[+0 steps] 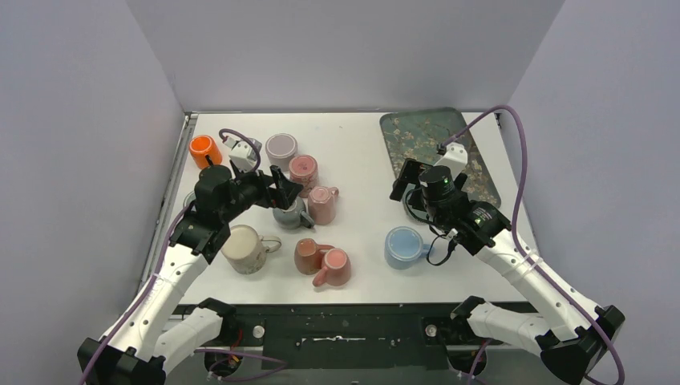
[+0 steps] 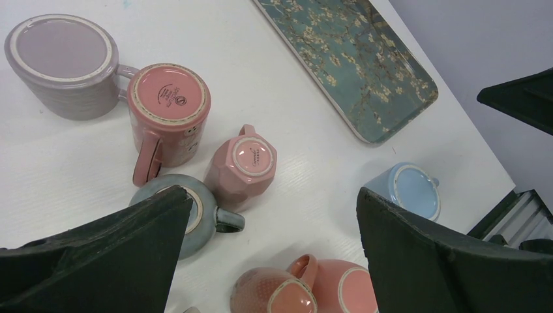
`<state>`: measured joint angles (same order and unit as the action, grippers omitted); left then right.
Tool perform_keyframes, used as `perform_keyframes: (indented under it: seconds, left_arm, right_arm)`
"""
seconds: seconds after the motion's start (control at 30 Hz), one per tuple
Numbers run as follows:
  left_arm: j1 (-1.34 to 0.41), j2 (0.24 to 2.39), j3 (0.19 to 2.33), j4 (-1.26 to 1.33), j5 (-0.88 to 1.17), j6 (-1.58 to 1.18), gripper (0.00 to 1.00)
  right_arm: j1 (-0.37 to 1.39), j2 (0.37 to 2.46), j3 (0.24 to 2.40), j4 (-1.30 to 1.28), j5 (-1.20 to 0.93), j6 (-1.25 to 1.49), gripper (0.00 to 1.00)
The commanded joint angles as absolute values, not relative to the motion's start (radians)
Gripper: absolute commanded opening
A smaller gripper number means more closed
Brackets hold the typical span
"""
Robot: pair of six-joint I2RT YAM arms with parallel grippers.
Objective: Turn the mug right side up
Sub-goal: Turn over the cup at the center of the board.
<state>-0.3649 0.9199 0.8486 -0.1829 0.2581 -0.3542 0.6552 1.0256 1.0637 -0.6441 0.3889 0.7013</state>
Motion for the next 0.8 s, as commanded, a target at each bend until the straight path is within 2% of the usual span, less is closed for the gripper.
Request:
perform_keyframes:
  seconds: [0.0, 0.47, 0.77]
  left_arm:
    - [-0.365, 0.901, 0.854, -0.142, 0.248, -0.337, 0.97]
    - [-0.365, 0.899, 0.859, -0.144, 0.246, -0.342, 0.97]
    - [-0.364, 0.908, 0.866, -0.163, 0.211, -0.358, 0.97]
  right_arm:
    - [0.657, 1.007, 1.093, -0.635, 0.424, 0.721, 1.00]
    - [0.657, 1.015, 1.094, -0.675, 0.425, 0.767, 1.00]
    - [0.650, 1.044, 1.105, -0.810, 0.453, 0.945, 1.00]
